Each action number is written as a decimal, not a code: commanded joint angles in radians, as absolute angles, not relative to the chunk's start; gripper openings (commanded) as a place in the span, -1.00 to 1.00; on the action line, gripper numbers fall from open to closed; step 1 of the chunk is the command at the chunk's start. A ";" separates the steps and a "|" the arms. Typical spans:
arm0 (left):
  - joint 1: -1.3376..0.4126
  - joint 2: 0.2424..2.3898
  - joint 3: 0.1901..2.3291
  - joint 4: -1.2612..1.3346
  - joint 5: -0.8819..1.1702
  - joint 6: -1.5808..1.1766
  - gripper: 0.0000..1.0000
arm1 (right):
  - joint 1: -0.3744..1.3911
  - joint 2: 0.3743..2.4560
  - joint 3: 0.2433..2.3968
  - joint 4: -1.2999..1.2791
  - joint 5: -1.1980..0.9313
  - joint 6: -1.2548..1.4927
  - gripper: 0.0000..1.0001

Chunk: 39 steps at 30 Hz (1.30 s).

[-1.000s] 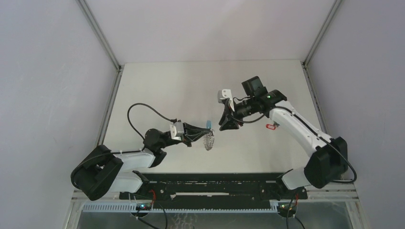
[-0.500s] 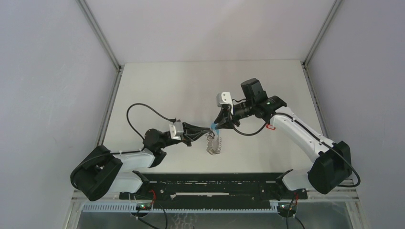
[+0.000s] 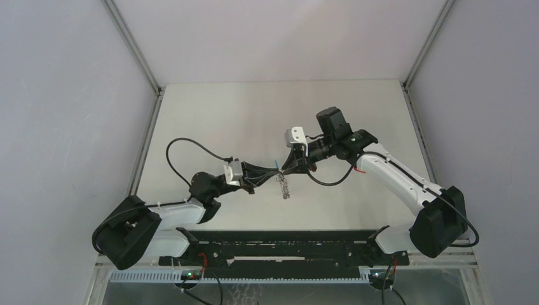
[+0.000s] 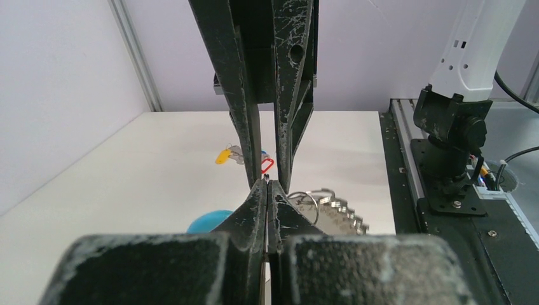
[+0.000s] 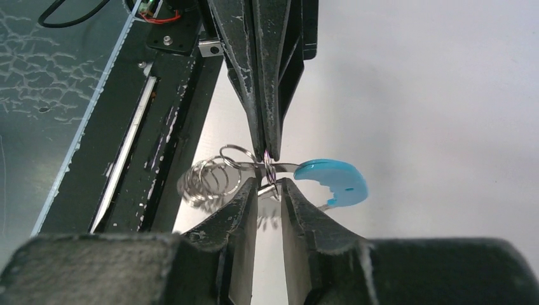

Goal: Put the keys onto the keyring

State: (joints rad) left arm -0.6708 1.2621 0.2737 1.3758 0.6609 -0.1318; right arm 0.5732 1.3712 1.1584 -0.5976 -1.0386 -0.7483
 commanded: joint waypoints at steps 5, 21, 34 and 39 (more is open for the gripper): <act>-0.666 1.242 0.261 1.454 0.636 -0.152 -1.00 | 0.595 1.376 1.160 -0.561 -1.077 -0.773 -0.66; -0.662 1.262 0.246 1.454 0.613 -0.137 -0.58 | 0.618 1.321 1.224 -0.686 -0.837 -0.731 -1.00; -0.644 1.269 0.280 1.289 0.661 -0.074 -0.38 | 0.746 1.488 1.491 -0.999 -0.499 -0.729 -1.00; -0.643 1.268 0.287 1.217 0.658 -0.035 -0.38 | 0.792 1.569 1.595 -1.098 -0.381 -0.712 -1.00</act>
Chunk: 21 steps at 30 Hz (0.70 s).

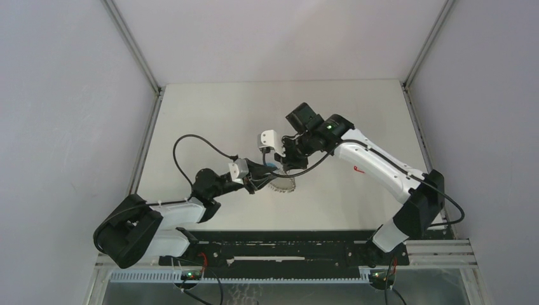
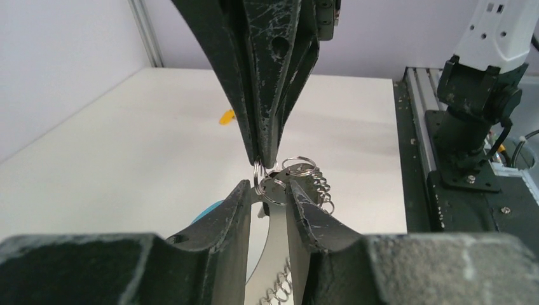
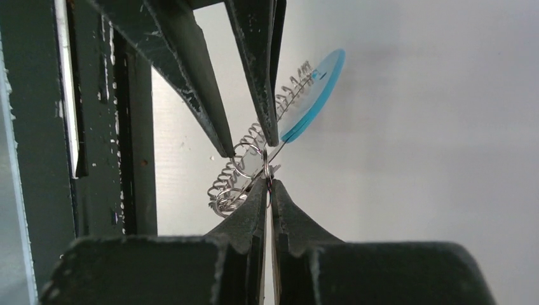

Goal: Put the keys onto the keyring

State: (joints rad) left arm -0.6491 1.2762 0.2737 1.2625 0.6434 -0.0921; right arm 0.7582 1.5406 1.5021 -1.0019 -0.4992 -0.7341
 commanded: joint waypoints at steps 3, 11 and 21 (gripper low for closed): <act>-0.642 1.267 0.278 1.216 0.643 -0.023 -0.38 | 0.813 1.601 1.640 -1.143 -0.328 -0.702 -1.00; -0.634 1.346 0.245 1.409 0.630 -0.090 -0.45 | 0.867 1.674 1.736 -1.246 -0.241 -0.693 -1.00; -0.634 1.403 0.255 1.455 0.593 -0.124 -0.48 | 0.880 1.690 1.768 -1.254 -0.230 -0.699 -1.00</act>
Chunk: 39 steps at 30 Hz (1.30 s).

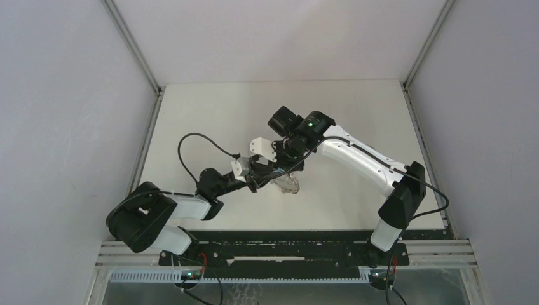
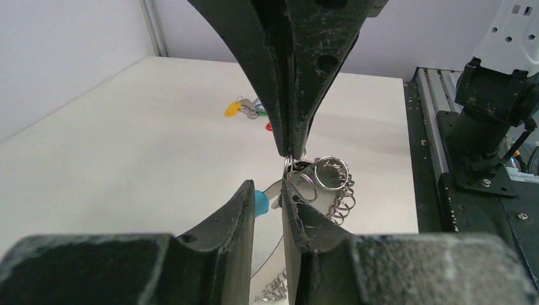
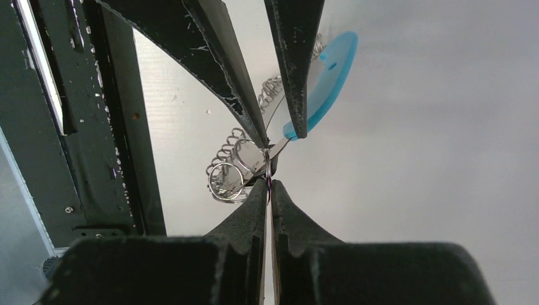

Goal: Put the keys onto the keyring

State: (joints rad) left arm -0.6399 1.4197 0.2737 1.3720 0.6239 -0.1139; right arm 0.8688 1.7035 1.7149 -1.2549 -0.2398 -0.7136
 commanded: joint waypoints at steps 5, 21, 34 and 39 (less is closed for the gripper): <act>-0.635 1.402 0.267 1.456 0.635 -0.140 -0.48 | 0.889 1.700 1.777 -1.255 -0.224 -0.700 -1.00; -0.652 1.430 0.305 1.454 0.718 -0.150 -0.50 | 0.906 1.726 1.790 -1.241 -0.247 -0.719 -1.00; -0.660 1.444 0.319 1.454 0.690 -0.139 -0.67 | 0.923 1.723 1.790 -1.232 -0.278 -0.736 -1.00; -0.660 1.449 0.324 1.455 0.687 -0.143 -0.67 | 0.929 1.719 1.790 -1.234 -0.287 -0.739 -1.00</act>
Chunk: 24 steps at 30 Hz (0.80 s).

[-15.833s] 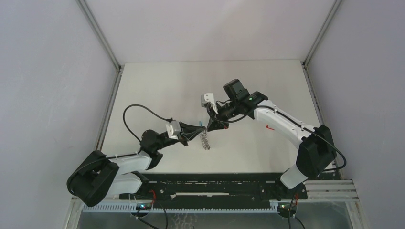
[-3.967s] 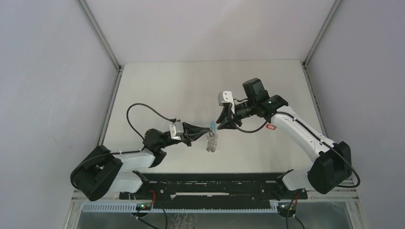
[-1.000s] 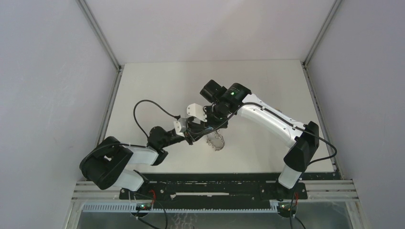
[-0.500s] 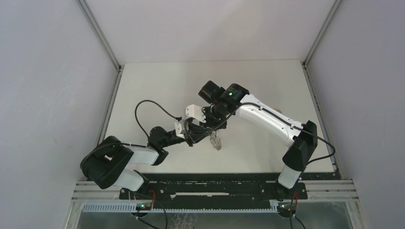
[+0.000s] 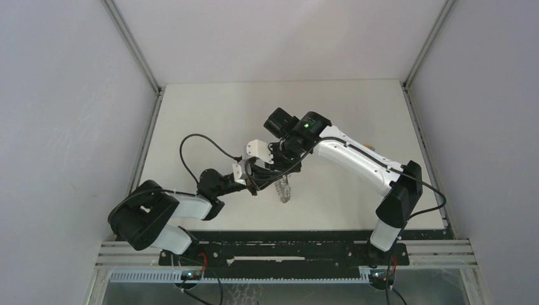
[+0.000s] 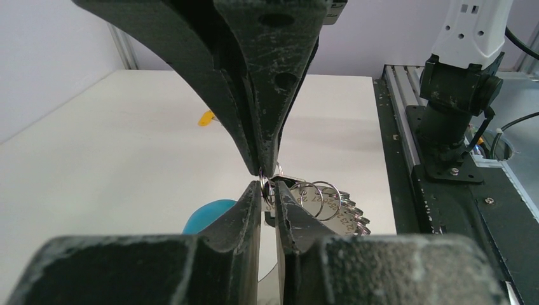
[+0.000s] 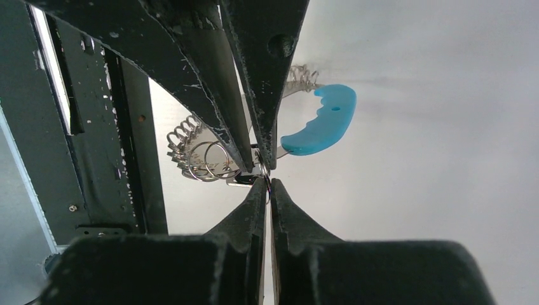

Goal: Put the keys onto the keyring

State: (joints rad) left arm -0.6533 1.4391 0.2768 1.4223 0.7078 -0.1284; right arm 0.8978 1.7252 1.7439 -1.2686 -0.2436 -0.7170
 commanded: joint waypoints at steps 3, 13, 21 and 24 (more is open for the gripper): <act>-0.660 1.457 0.327 1.455 0.689 -0.146 -0.67 | 0.934 1.717 1.793 -1.232 -0.295 -0.743 -1.00; -0.661 1.493 0.337 1.455 0.698 -0.150 -0.73 | 0.946 1.705 1.793 -1.218 -0.322 -0.758 -1.00; -0.662 1.501 0.349 1.426 0.687 -0.145 -0.81 | 0.960 1.699 1.793 -1.214 -0.354 -0.771 -1.00; -0.665 1.497 0.359 1.385 0.679 -0.134 -0.85 | 0.960 1.688 1.788 -1.201 -0.366 -0.777 -1.00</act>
State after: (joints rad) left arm -0.6563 1.4815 0.2806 1.4696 0.7109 -0.1104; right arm 0.9031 1.7252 1.7439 -1.2697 -0.2527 -0.7170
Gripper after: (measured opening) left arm 0.090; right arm 0.006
